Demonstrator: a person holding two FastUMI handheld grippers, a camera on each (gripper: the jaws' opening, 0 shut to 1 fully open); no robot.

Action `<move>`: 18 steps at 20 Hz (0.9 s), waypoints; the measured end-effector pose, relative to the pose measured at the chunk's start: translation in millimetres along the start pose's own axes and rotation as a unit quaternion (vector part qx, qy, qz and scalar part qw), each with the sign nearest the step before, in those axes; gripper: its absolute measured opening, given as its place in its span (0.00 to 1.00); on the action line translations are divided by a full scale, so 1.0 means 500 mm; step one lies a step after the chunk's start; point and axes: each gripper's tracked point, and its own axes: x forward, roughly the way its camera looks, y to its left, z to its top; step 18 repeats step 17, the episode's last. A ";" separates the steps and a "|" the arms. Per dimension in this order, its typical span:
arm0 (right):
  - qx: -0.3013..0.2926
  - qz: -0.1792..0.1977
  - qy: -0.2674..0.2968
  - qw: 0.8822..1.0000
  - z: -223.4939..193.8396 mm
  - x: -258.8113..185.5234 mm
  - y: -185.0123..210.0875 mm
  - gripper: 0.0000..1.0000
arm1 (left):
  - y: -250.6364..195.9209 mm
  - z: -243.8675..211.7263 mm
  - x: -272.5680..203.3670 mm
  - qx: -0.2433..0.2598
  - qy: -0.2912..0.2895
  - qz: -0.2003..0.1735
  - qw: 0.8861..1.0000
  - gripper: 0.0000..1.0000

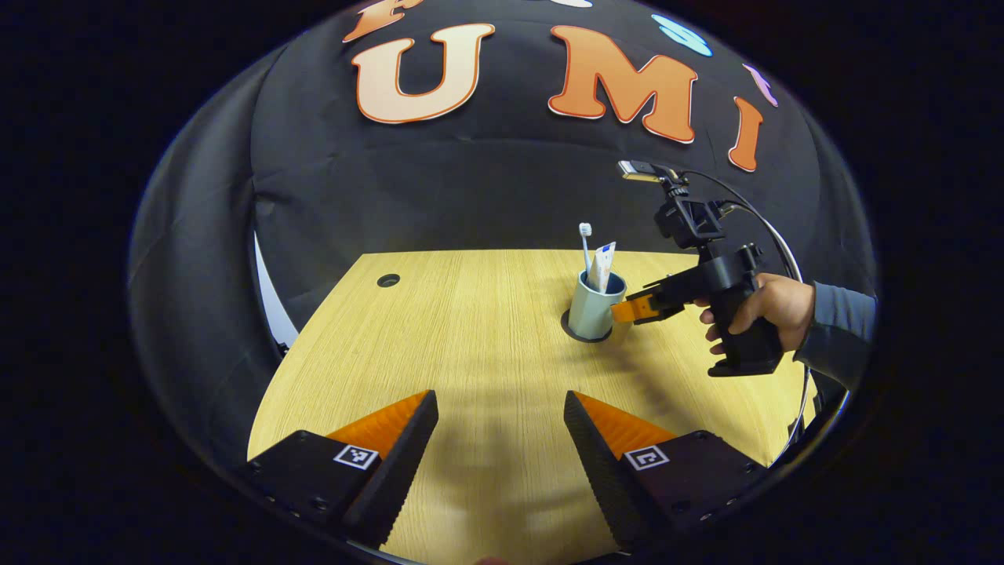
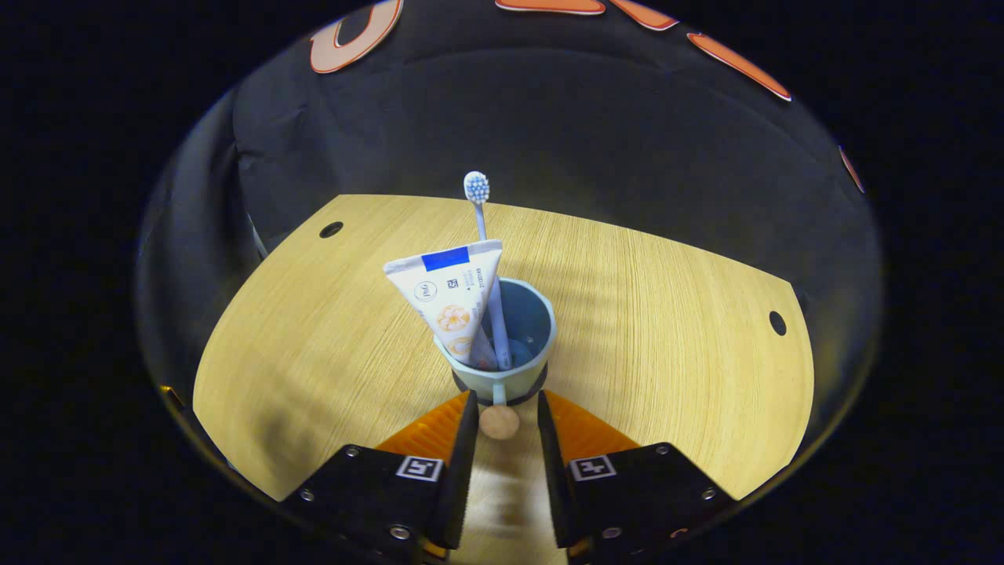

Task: Put the toothbrush and toothpaste on the desktop into the cup, then pick up the cup and place it on the coaster on the desktop.

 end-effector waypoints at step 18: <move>0.010 -0.006 -0.238 0.971 -0.066 -0.508 -0.143 0.97 | -0.232 0.139 -0.251 -0.004 -0.155 0.020 0.988 0.98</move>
